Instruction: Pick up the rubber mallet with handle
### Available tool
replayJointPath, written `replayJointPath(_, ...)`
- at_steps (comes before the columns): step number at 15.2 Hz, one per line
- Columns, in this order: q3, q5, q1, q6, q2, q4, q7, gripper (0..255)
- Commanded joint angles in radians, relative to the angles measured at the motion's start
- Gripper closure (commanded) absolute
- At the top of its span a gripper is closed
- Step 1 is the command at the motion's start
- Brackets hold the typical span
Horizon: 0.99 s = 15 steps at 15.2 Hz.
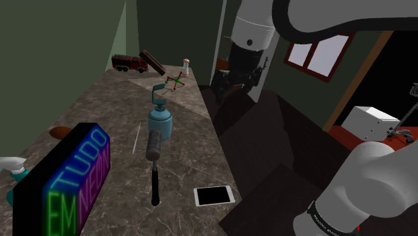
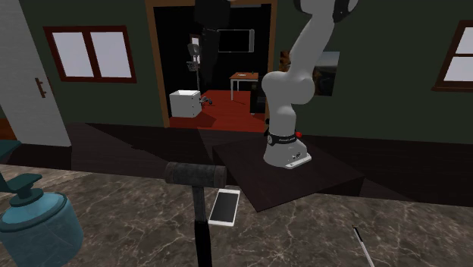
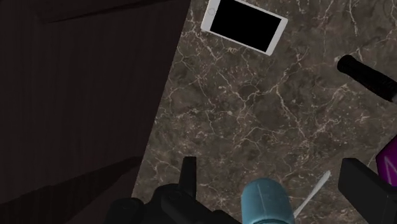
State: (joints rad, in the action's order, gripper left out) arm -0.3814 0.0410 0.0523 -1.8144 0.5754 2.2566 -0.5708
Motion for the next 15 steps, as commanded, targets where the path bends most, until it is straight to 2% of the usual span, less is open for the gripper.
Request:
replayJointPath(1,-0.046,0.012,0.001,-0.021,-0.044,-0.014,-0.064,0)
replayJointPath(8,-0.207,-0.003,-0.014,-0.08,-0.25,-0.128,-0.29,0)
replayJointPath(12,-0.297,-0.06,-0.022,-0.103,-0.401,-0.222,-0.436,0)
replayJointPath(15,-0.354,-0.133,-0.014,-0.109,-0.535,-0.308,-0.557,0)
